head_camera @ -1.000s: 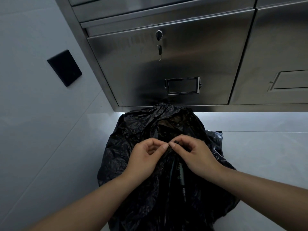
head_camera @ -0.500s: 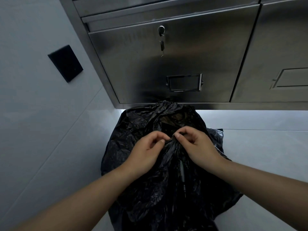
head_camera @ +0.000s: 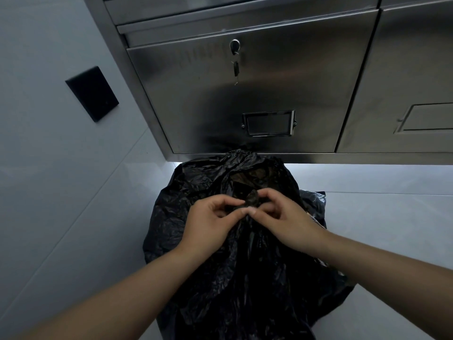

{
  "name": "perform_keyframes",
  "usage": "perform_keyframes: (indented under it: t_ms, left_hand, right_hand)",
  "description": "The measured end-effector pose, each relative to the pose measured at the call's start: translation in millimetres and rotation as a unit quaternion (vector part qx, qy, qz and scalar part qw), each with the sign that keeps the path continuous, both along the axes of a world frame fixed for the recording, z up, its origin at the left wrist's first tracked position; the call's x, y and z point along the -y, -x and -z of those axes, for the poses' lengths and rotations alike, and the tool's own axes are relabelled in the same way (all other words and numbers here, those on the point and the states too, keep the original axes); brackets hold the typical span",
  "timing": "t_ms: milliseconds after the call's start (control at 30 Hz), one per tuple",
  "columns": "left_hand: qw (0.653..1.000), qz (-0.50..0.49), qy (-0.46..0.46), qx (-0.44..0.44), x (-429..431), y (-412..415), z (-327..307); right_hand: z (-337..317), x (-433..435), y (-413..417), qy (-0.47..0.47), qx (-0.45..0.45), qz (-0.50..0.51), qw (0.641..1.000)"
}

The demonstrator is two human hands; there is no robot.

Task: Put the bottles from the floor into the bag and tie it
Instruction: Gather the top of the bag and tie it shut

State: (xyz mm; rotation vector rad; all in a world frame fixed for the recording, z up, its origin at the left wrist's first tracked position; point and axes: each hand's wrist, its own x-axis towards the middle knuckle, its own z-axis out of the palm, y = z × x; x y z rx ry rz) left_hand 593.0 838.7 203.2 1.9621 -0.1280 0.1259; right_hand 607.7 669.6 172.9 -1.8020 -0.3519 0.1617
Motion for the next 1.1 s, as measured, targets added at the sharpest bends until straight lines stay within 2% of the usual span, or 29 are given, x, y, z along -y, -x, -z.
perform_keyframes:
  t_ms: [133, 367, 533, 700, 867, 1100]
  left_hand:
    - [1.0, -0.024, 0.006, -0.008, -6.1, -6.4, -2.4]
    - [0.999, -0.027, 0.034, -0.014, -12.9, -16.4, -11.8]
    - [0.999, -0.038, 0.035, -0.017, -18.6, -22.8, -16.4]
    - [0.999, -0.015, 0.001, -0.033, -12.4, -21.3, -20.1]
    - [0.998, 0.016, -0.048, -0.039, -9.9, -9.8, -15.6]
    - [0.996, 0.059, -0.05, -0.042, -12.6, -5.6, -16.2]
  right_hand:
    - [-0.8, -0.7, 4.7, 0.081, 0.037, -0.03, 0.996]
    - [-19.0, 3.2, -1.1, 0.119, 0.107, -0.024, 0.987]
    - [-37.2, 12.3, -7.2, 0.174, 0.175, -0.054, 0.968]
    - [-43.5, 20.4, -9.0, 0.156, 0.21, -0.068, 0.963]
    - [-35.1, 19.0, -5.8, 0.183, 0.249, -0.067, 0.949]
    - [-32.1, 16.1, -7.9, 0.187, 0.258, -0.051, 0.947]
